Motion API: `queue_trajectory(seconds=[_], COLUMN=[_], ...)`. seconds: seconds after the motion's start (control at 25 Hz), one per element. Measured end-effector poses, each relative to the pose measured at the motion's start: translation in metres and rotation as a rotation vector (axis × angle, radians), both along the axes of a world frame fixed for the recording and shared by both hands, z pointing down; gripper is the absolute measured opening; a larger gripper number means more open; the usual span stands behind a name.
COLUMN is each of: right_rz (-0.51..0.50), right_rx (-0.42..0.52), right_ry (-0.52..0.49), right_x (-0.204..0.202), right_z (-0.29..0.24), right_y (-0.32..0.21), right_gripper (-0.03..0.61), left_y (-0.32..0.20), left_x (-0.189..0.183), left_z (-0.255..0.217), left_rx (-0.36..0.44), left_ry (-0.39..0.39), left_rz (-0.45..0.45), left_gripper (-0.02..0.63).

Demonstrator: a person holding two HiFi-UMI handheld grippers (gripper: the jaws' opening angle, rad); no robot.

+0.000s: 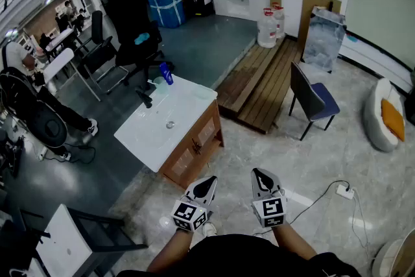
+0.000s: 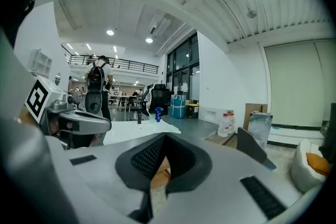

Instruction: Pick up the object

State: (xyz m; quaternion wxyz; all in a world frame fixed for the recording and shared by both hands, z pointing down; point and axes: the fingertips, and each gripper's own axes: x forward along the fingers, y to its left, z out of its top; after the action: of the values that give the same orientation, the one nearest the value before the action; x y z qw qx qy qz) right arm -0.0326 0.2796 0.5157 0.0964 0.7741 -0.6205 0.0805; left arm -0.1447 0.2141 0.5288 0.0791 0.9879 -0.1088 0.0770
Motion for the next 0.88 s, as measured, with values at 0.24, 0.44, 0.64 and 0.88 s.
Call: queue_trajectory(seconds=[0.24, 0.44, 0.64, 0.88], right_rz=[-0.001, -0.002, 0.002, 0.024], right_rx=[-0.017, -0.004, 0.032, 0.056], right_ry=[0.01, -0.006, -0.029, -0.037], right_x=[-0.008, -0.018, -0.028, -0.053], right_z=[0.002, 0.003, -0.001, -0.008], right_y=[-0.008, -0.021, -0.037, -0.064], right_gripper=[0.017, 0.017, 0.018, 0.018], left_y=[-0.006, -0.017, -0.031, -0.057], left_x=[-0.008, -0.019, -0.031, -0.053], left_z=[0.003, 0.006, 0.008, 0.006], left_rx=[-0.012, -0.018, -0.031, -0.033], left_ry=[-0.002, 0.001, 0.007, 0.019], left_rz=[-0.007, -0.017, -0.015, 0.029], left_gripper=[0.02, 0.021, 0.021, 0.021])
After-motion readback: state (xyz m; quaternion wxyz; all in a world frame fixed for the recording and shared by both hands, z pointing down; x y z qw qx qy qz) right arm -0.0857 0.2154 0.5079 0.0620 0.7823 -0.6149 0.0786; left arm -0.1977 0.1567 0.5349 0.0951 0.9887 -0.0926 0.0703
